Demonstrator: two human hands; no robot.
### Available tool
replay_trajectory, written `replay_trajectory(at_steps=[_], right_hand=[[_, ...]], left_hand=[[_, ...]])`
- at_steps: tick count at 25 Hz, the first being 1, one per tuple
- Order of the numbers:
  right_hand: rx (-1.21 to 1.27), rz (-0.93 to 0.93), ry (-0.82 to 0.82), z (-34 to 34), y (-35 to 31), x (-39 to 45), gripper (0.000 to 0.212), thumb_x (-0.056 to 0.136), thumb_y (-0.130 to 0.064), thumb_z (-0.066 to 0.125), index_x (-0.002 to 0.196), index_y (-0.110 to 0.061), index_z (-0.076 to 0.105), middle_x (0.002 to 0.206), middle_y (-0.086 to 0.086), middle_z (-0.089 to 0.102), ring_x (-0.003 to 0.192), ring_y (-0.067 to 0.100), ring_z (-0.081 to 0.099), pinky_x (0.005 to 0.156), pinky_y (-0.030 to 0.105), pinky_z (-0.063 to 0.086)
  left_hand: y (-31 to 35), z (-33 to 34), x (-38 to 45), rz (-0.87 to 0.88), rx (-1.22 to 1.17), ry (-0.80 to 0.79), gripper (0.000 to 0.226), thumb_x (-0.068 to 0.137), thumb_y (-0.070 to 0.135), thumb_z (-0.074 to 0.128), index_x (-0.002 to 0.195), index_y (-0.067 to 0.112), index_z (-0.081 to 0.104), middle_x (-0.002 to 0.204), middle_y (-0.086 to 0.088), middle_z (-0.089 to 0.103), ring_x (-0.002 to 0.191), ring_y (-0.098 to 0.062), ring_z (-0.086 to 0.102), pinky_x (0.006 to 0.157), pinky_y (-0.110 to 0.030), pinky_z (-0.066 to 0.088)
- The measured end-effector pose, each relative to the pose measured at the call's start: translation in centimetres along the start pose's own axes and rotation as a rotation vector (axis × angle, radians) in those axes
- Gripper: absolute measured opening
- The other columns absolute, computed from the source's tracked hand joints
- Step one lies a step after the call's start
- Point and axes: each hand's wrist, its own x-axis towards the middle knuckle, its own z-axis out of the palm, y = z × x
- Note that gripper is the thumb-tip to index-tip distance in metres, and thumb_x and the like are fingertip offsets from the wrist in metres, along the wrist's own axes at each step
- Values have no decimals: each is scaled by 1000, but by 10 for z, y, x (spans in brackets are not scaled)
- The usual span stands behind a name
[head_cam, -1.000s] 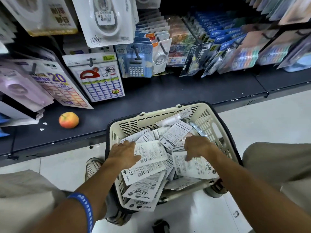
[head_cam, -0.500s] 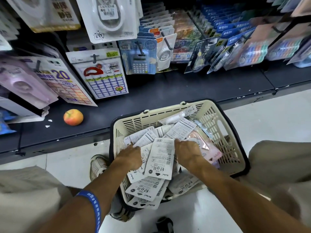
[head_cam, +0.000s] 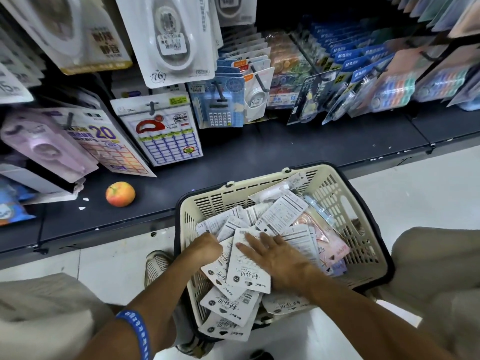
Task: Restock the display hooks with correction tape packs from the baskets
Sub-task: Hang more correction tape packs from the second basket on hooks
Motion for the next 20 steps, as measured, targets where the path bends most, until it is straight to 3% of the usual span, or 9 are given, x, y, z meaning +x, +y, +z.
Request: replay_trajectory(at_steps=[3, 6, 8, 10, 13, 15, 17, 19, 20], right_hand=[[223, -28, -5, -5, -8, 6, 106, 89, -64, 55, 155, -30, -20, 169, 10, -5, 151, 37, 19, 121, 51, 21], [355, 14, 117, -12, -15, 11, 95, 85, -63, 60, 155, -25, 9, 155, 10, 40, 124, 28, 54, 106, 45, 46], [604, 138, 202, -21, -14, 14, 81, 80, -55, 68, 148, -32, 30, 124, -2, 64, 95, 16, 64, 87, 34, 57], [976, 299, 238, -24, -5, 17, 75, 71, -47, 81, 138, -39, 50, 105, -16, 68, 82, 3, 67, 70, 20, 57], [1498, 458, 180, -24, 20, 19, 64, 61, -25, 94, 119, -29, 66, 104, -12, 75, 89, 4, 73, 79, 26, 60], [1571, 512, 142, -26, 31, 20, 64, 61, -20, 95, 119, -18, 67, 107, -3, 77, 99, 15, 73, 94, 41, 57], [1610, 521, 175, -27, 31, 22, 74, 63, -15, 94, 129, -14, 60, 110, -2, 77, 100, 16, 73, 95, 44, 58], [1703, 500, 270, -29, 22, 22, 92, 69, -12, 91, 143, -29, 40, 124, -5, 70, 100, 13, 72, 88, 37, 61], [1728, 482, 336, -29, 16, 22, 87, 70, -16, 91, 135, -43, 40, 129, -6, 66, 99, 12, 72, 83, 36, 62]], left_hand=[[-1, -8, -5, -54, -186, -88, 12, 99, 5, 50, 94, 11, 59, 91, -7, 61, 75, -23, 64, 54, -33, 60], [0, -10, -11, -84, -304, -197, 13, 100, 8, 55, 93, 4, 65, 79, -8, 74, 65, -21, 73, 47, -26, 57], [3, -19, -14, -62, -433, -190, 19, 102, 16, 55, 97, 2, 67, 67, -4, 77, 60, -15, 74, 52, -25, 57], [8, -30, -12, -31, -558, -139, 27, 104, 27, 52, 100, 6, 68, 70, -4, 78, 68, -18, 75, 61, -30, 58], [17, -39, -6, 30, -662, 129, 48, 105, 43, 47, 85, 9, 74, 73, -9, 78, 79, -27, 76, 86, -36, 56], [17, -42, -3, 30, -638, 303, 58, 104, 53, 39, 83, 14, 75, 89, -4, 75, 90, -27, 70, 88, -32, 47], [14, -43, -2, 60, -590, 264, 67, 99, 69, 31, 104, 21, 78, 116, -1, 64, 112, -27, 58, 99, -37, 40], [11, -38, -3, 145, -530, 188, 74, 91, 81, 28, 129, 32, 67, 142, 0, 57, 133, -27, 50, 114, -45, 34], [11, -32, -5, 188, -473, 191, 77, 88, 84, 25, 138, 36, 58, 151, 1, 51, 141, -26, 44, 118, -47, 30]])
